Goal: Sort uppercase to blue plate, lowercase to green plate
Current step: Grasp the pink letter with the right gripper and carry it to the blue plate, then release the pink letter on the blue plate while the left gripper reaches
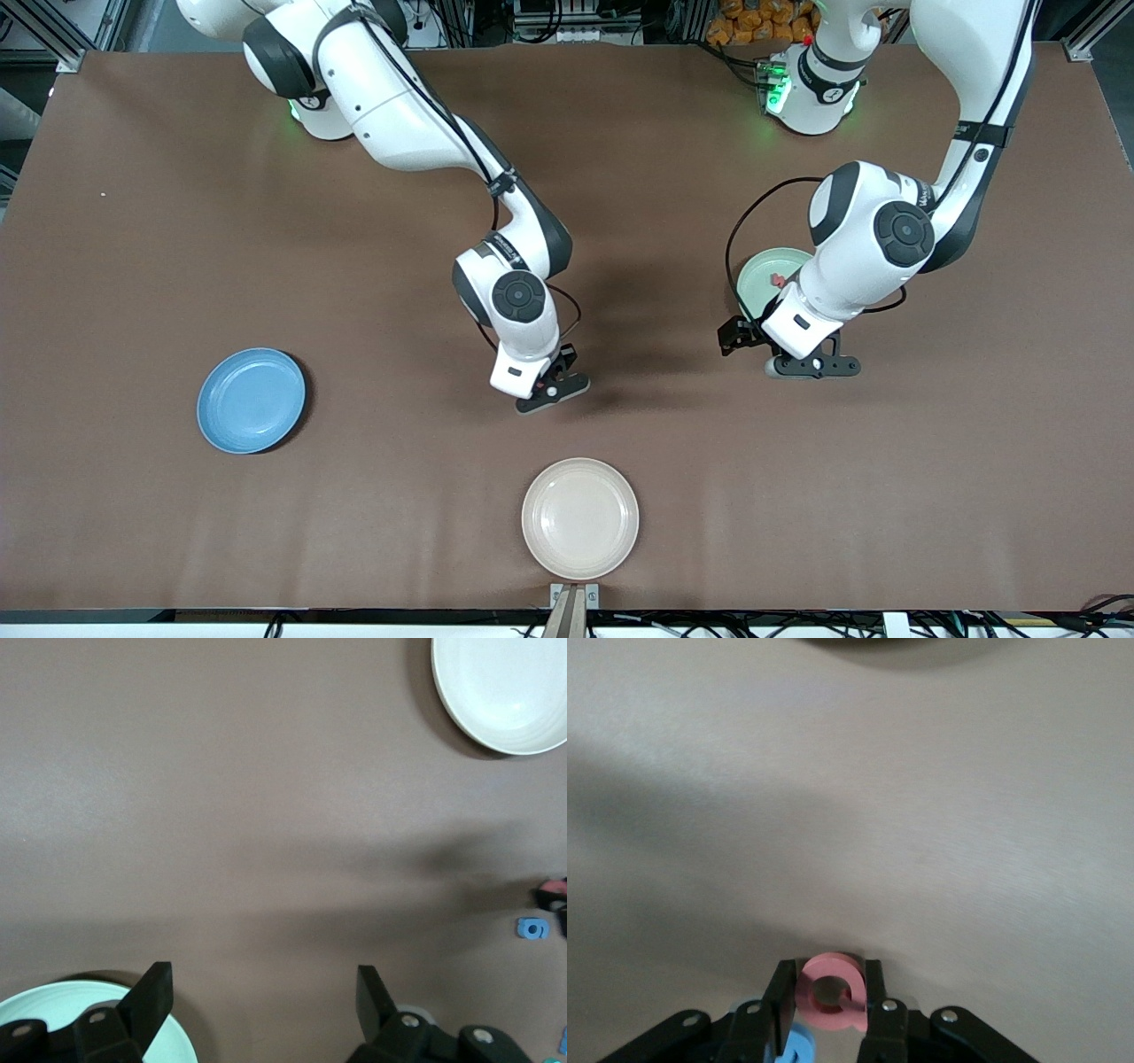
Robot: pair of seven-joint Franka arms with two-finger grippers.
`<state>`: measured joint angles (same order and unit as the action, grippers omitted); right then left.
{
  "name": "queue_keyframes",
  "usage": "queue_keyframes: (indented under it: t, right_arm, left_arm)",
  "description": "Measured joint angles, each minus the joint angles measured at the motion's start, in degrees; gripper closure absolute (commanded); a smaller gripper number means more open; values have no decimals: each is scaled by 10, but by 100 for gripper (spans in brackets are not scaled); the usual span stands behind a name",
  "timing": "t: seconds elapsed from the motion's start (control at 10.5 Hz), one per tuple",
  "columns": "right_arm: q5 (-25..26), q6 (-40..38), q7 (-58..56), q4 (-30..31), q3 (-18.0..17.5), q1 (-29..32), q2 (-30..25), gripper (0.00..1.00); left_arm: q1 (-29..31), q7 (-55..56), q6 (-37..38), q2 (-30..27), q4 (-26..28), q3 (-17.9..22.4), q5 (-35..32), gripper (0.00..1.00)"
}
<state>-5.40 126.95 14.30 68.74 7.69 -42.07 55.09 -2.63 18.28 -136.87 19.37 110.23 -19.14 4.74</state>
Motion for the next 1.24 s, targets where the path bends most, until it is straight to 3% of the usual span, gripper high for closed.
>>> queue_keyframes:
  t: [0.19, 0.48, 0.67, 1.05, 1.24]
  right_arm:
    - [1, -63, 4, 0, 2, 29, -37, 100]
    - [1, -129, 4, 3, 5, 95, -87, 100]
    - [2, -135, 3, 33, 7, 149, -116, 100]
    - [6, -136, -5, 116, 9, 267, -166, 100]
    - [7, -136, -6, 133, 9, 313, -169, 100]
  left_arm:
    - [-30, 9, -1, 13, -2, 6, 0, 8]
    - [-125, 51, -1, 44, -39, 51, 0, 8]
    - [-181, 95, -1, 80, -88, 75, 0, 8]
    - [-321, 186, -1, 159, -177, 163, -22, 8]
    - [-360, 205, 9, 191, -222, 187, -27, 1]
